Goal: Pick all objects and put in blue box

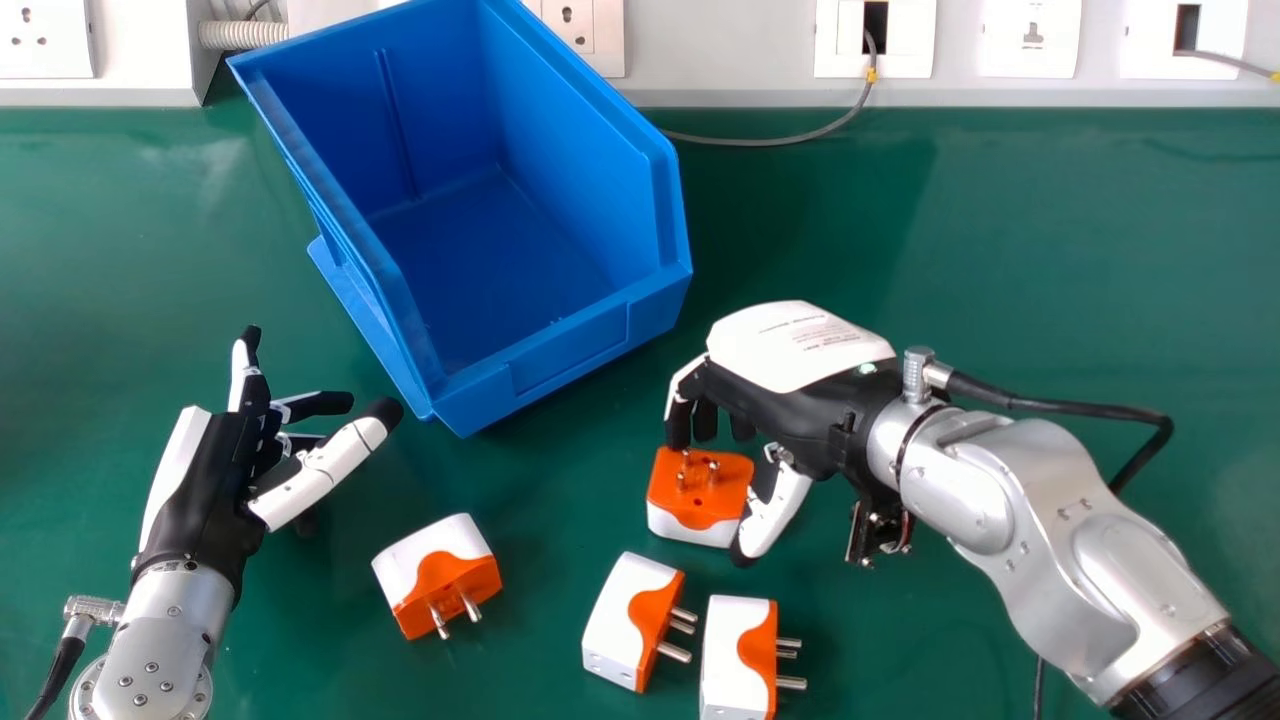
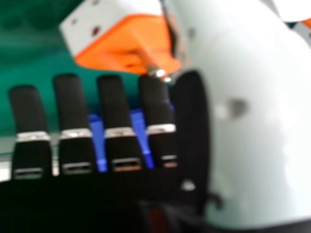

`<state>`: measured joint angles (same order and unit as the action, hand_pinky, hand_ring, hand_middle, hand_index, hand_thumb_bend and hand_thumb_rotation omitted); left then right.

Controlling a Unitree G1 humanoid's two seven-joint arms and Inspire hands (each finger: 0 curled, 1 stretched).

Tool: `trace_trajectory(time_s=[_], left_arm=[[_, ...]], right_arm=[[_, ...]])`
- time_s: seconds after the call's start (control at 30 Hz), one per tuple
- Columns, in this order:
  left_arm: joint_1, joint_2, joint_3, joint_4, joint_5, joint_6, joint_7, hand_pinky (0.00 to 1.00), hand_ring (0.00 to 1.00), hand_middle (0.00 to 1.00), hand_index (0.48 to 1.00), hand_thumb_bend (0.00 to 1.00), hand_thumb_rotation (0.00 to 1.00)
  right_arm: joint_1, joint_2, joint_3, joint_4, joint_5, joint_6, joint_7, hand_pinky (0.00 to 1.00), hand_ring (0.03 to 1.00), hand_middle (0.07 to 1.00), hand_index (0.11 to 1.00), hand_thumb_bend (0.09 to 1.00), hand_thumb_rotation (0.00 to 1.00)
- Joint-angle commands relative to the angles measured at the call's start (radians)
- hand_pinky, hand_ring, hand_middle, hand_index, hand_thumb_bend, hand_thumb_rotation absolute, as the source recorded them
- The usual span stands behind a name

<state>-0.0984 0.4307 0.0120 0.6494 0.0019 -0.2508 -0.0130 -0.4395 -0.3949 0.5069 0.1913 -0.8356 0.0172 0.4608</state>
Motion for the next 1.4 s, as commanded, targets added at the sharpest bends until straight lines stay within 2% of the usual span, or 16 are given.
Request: trace_trajectory(time_s=[0.0,0.07,0.37,0.47,0.53,0.63,0.8,0.93,1.03,1.17,1.37], left_arm=[[0.079,-0.051,-0.055,0.073,0.042,0.093,-0.060,0.55,0.65,0.79,0.841,0.78,0.55],[0.080,-0.051,-0.056,0.069,0.044,0.094,-0.060,0.55,0.65,0.79,0.841,0.78,0.55],[0.079,-0.047,-0.059,0.067,0.046,0.095,-0.063,0.55,0.65,0.79,0.841,0.78,0.54],[0.074,-0.046,-0.061,0.082,0.052,0.086,-0.059,0.55,0.65,0.79,0.842,0.78,0.54],[0.073,-0.046,-0.062,0.081,0.053,0.086,-0.059,0.55,0.65,0.79,0.842,0.78,0.54],[0.074,-0.048,-0.061,0.075,0.051,0.090,-0.060,0.55,0.65,0.79,0.842,0.78,0.54],[0.071,-0.049,-0.059,0.079,0.046,0.090,-0.063,0.55,0.65,0.79,0.842,0.78,0.54],[0.073,-0.048,-0.059,0.076,0.046,0.090,-0.063,0.54,0.65,0.79,0.842,0.78,0.54],[0.076,-0.048,-0.059,0.070,0.047,0.091,-0.062,0.55,0.65,0.79,0.842,0.78,0.54],[0.073,-0.048,-0.059,0.078,0.048,0.090,-0.061,0.55,0.65,0.79,0.842,0.78,0.54],[0.079,-0.046,-0.058,0.067,0.046,0.093,-0.063,0.55,0.65,0.79,0.842,0.78,0.54]], right_arm=[[-0.007,-0.017,0.012,-0.007,-0.013,0.011,0.024,0.85,0.872,0.900,0.884,0.886,0.08],[-0.009,-0.020,0.016,-0.009,-0.016,0.013,0.028,0.91,0.918,0.936,0.926,0.928,0.10],[-0.012,-0.023,0.019,-0.023,-0.021,0.020,0.040,0.98,0.979,0.984,0.981,0.983,0.14],[-0.012,-0.023,0.019,-0.026,-0.024,0.022,0.041,0.99,0.990,0.992,0.991,0.992,0.14],[-0.010,-0.024,0.018,-0.028,-0.024,0.020,0.040,0.99,0.992,0.994,0.993,0.994,0.15],[-0.011,-0.026,0.018,-0.021,-0.024,0.012,0.029,1.00,0.996,0.997,0.996,0.998,0.15],[-0.014,-0.022,0.019,-0.015,-0.025,0.006,0.015,1.00,0.999,0.999,0.999,1.000,0.15],[-0.009,-0.003,0.001,0.007,0.000,-0.036,-0.079,1.00,1.000,1.000,1.000,1.000,0.15],[0.003,0.020,-0.016,0.090,0.035,-0.145,-0.262,1.00,1.000,1.000,0.991,1.000,0.12],[-0.043,0.037,0.003,0.233,0.032,-0.253,-0.387,0.90,0.937,0.962,0.926,0.970,0.06],[-0.109,0.057,0.017,0.388,0.038,-0.339,-0.430,0.75,0.798,0.893,0.835,0.901,0.02]])
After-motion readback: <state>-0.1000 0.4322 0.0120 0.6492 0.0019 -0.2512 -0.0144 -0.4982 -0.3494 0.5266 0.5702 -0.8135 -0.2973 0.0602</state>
